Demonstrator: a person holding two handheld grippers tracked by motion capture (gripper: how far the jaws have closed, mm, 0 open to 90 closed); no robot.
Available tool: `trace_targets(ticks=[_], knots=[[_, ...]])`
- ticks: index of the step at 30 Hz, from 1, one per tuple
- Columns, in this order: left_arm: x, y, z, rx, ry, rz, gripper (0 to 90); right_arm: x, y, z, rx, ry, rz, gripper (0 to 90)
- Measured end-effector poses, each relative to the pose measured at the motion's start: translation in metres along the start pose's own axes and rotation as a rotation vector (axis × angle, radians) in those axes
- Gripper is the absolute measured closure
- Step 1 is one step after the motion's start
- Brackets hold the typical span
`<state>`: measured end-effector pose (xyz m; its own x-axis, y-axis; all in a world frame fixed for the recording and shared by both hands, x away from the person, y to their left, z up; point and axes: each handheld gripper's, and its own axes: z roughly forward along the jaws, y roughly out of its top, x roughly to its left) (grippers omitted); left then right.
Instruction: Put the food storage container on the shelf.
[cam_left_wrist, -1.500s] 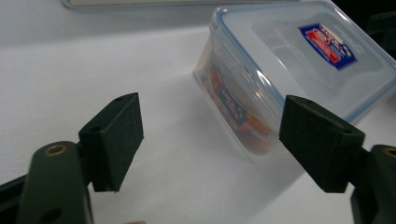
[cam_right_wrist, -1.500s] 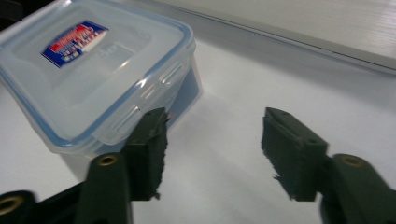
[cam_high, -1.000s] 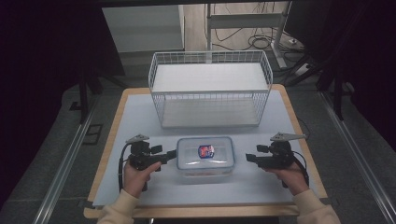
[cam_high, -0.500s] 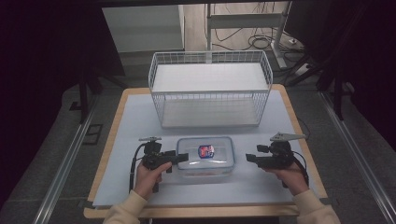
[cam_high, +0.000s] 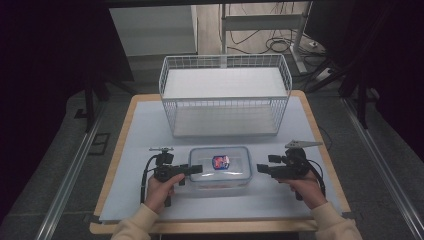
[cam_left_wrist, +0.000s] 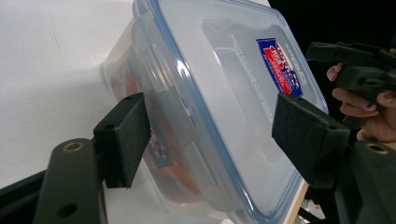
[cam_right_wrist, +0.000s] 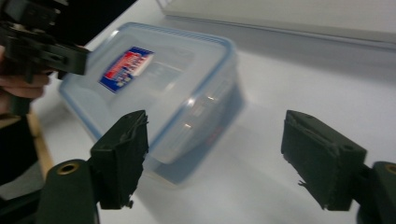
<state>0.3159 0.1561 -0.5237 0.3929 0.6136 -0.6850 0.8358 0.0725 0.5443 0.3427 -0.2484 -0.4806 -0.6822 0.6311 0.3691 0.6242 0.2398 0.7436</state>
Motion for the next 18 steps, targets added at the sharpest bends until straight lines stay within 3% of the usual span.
trace_targets(ticks=[9,14,17,18], knots=[[0.001,0.0,0.0,0.0,-0.002,0.006,28.6,0.001,0.012,0.033,0.093,0.043,0.029,21.2],[0.001,-0.001,0.0,-0.004,-0.004,0.008,28.7,-0.008,0.015,0.05,0.119,0.113,0.123,22.1],[0.001,-0.001,0.0,-0.007,-0.003,0.009,28.6,-0.008,0.016,0.054,0.131,0.136,0.148,22.9],[0.0,-0.001,0.0,-0.009,0.0,0.009,28.6,-0.008,0.014,0.06,0.149,0.182,0.185,20.8]])
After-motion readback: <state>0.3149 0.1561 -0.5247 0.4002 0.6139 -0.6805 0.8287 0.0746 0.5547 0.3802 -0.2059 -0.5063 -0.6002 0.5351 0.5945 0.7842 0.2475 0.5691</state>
